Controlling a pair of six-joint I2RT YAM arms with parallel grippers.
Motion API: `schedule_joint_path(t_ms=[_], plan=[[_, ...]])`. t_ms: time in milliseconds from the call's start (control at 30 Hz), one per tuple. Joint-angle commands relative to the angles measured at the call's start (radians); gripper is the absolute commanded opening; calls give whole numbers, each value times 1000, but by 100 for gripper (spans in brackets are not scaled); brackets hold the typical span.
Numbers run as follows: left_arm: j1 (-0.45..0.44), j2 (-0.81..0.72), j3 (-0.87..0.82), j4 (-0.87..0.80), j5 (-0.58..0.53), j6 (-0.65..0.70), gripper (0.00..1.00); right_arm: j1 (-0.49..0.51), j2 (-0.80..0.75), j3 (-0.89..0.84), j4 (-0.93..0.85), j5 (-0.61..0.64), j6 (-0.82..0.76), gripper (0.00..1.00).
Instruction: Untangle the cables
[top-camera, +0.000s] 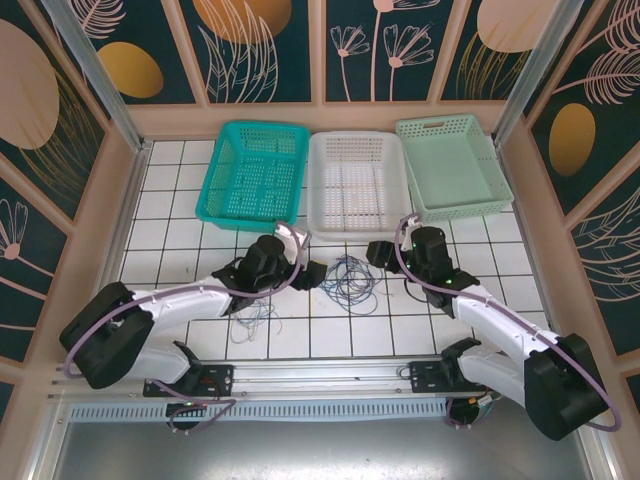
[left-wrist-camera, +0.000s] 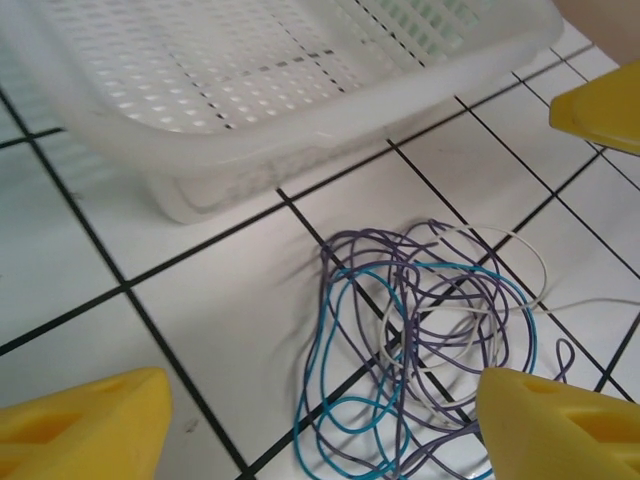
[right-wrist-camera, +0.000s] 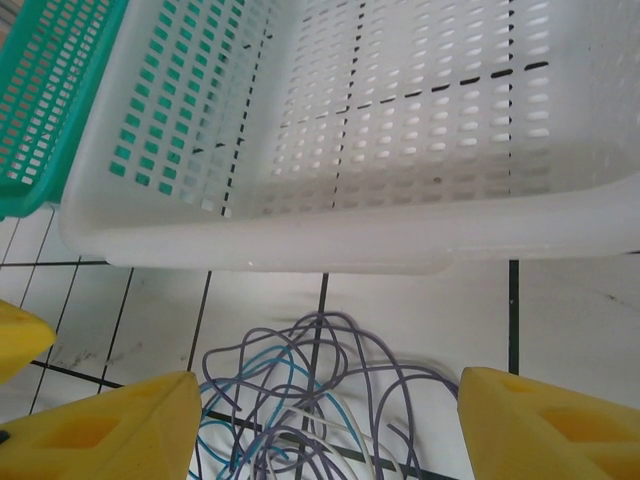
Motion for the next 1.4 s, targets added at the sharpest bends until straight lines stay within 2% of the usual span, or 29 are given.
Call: schedule_joint_path(t_ms=[0,400,500,633,867,1133,1367], plan=[[-12,51,50,21,75,40,76,9,-14,0,-40,9,19,69],[-35,284,209,-22,146,60,57,9,-38,4,-75,22,1,71],[-36,311,233,-42,134,59,46,9,-37,11,-84,31,-18,73],[-38,313,243,-57,133,48,22,3,-28,31,-103,48,-50,75],[-43,271,235,-79,118,27,0,-22,-25,56,-112,66,-85,76],[-59,145,269,-130,94,7,0,-37,-39,52,-91,31,-112,76],[-60,27,337,-171,101,0,0,-37,-117,15,-56,30,-123,76]])
